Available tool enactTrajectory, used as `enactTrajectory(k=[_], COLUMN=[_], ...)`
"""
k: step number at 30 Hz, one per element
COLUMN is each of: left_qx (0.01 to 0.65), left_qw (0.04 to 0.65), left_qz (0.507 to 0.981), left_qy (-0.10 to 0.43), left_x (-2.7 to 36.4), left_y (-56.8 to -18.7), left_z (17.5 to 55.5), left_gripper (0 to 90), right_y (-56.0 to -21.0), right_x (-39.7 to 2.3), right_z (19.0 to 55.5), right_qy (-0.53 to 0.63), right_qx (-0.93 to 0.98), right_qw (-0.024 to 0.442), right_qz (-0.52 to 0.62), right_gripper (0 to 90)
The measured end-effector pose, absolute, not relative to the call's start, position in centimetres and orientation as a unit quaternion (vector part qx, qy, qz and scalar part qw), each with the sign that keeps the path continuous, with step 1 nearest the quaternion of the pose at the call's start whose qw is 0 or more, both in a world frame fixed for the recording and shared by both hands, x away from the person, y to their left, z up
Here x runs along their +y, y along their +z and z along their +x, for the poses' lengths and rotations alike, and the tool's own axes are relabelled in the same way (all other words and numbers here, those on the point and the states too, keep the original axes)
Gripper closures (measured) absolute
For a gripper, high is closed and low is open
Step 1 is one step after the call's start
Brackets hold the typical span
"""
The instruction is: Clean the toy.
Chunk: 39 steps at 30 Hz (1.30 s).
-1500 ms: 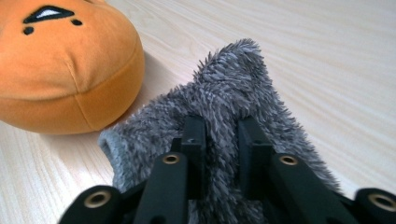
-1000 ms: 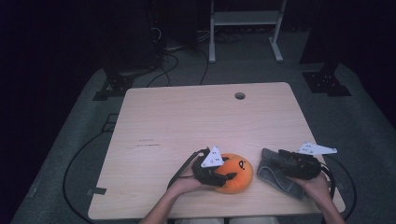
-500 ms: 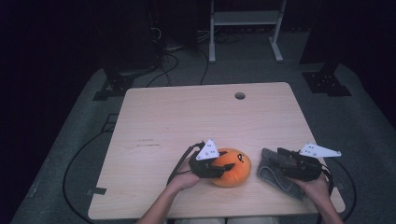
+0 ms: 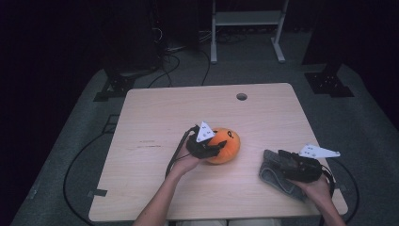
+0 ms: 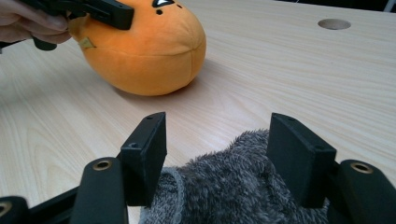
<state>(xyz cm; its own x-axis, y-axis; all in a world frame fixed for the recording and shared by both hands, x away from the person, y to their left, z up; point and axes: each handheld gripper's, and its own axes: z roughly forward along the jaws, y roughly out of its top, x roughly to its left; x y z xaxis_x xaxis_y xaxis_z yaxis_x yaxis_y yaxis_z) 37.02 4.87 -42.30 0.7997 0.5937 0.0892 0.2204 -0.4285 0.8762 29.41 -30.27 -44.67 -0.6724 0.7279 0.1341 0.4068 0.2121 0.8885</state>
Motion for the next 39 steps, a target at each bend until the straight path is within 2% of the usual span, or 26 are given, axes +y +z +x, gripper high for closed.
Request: enactTrajectory(k=[3, 6, 10, 21, 39], left_qx=[0.253, 0.255, 0.259, 0.262, 0.284], left_qw=[0.477, 0.482, 0.495, 0.497, 0.478], left_qz=[0.821, 0.820, 0.813, 0.806, 0.805], left_qy=[0.187, 0.176, 0.166, 0.185, 0.208], left_x=[5.2, 5.4, 5.9, 8.3, 12.7], left_y=[-42.5, -42.2, -41.4, -40.8, -41.6], left_z=[37.1, 36.9, 36.2, 34.4, 32.0], left_gripper=[44.9, 30.1, 19.7, 13.0, 13.0], right_y=[-44.7, -44.8, -44.9, -44.4, -44.4], right_x=[-30.2, -30.0, -29.8, -28.9, -29.2], right_z=[29.5, 29.5, 29.4, 29.6, 29.5], right_qy=[0.503, 0.502, 0.498, 0.511, 0.504], right_qx=[0.765, 0.766, 0.768, 0.766, 0.767], right_qw=[0.157, 0.155, 0.152, 0.146, 0.148], right_qz=[0.372, 0.371, 0.371, 0.362, 0.370], right_gripper=[36.5, 36.3, 36.1, 34.8, 33.7])
